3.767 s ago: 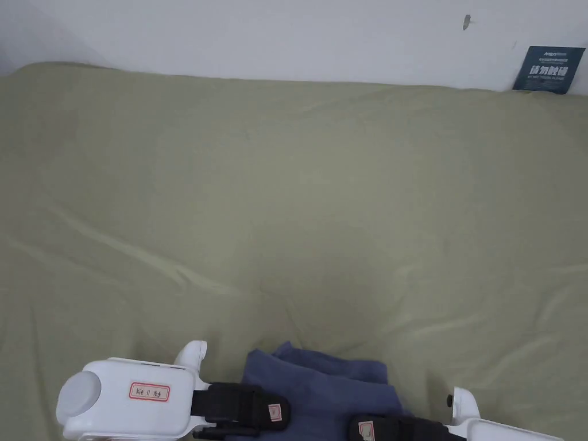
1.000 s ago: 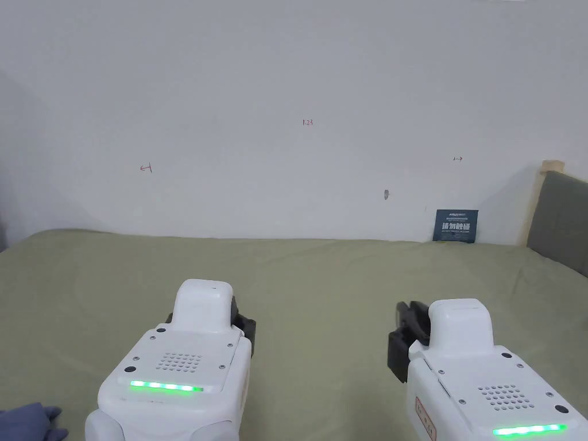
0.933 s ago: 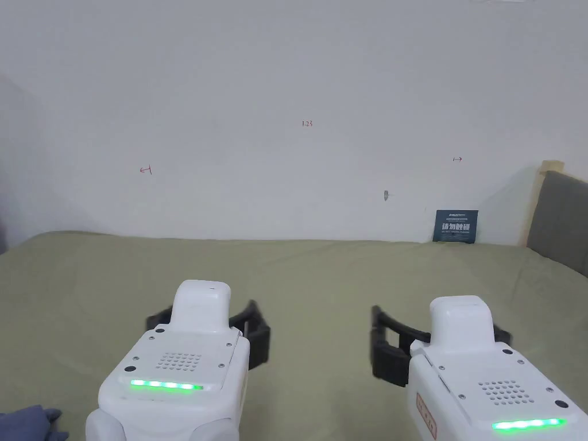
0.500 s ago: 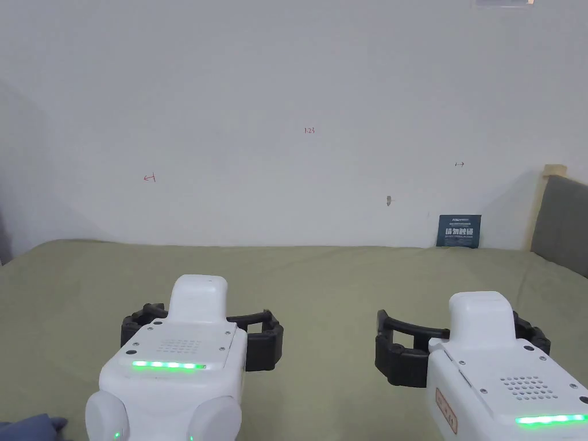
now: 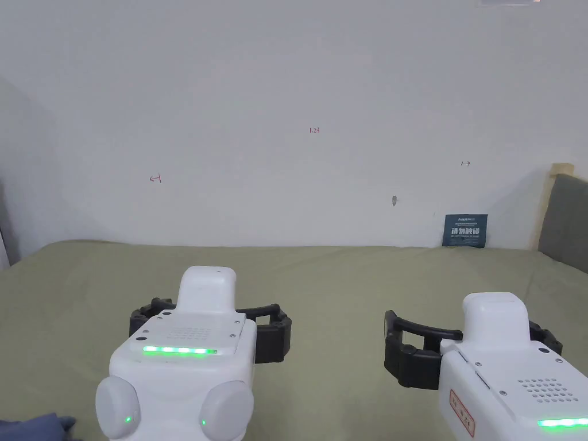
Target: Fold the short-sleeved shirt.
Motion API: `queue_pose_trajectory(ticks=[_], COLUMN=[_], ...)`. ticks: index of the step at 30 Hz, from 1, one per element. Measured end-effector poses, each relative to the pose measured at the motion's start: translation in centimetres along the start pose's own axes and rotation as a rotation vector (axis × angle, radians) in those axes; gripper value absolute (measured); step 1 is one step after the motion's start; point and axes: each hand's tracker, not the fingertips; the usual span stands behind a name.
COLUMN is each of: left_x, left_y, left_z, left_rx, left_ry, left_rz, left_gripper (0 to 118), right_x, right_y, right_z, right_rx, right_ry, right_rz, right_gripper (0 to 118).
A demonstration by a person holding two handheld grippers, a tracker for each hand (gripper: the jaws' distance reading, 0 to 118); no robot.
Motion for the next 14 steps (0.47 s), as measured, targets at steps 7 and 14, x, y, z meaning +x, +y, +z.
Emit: queue_pose_trajectory(ticks=[7,14], left_x=[-2.1,-1.6], left_y=[0.5,-0.3], left_z=[1.0,1.2], left_rx=[0.023,0.075], left_ry=[-0.118,-0.033], left_rz=[0.146,0.074], left_gripper=[118,118], right_x=[0.0,0.1], right_y=[0.3,0.6], right_z=[-0.1,0.2], right_rx=[0.003,0.008], right_ry=[-0.003,-0.012], right_rz=[0.012,0.021], right_gripper=[118,118])
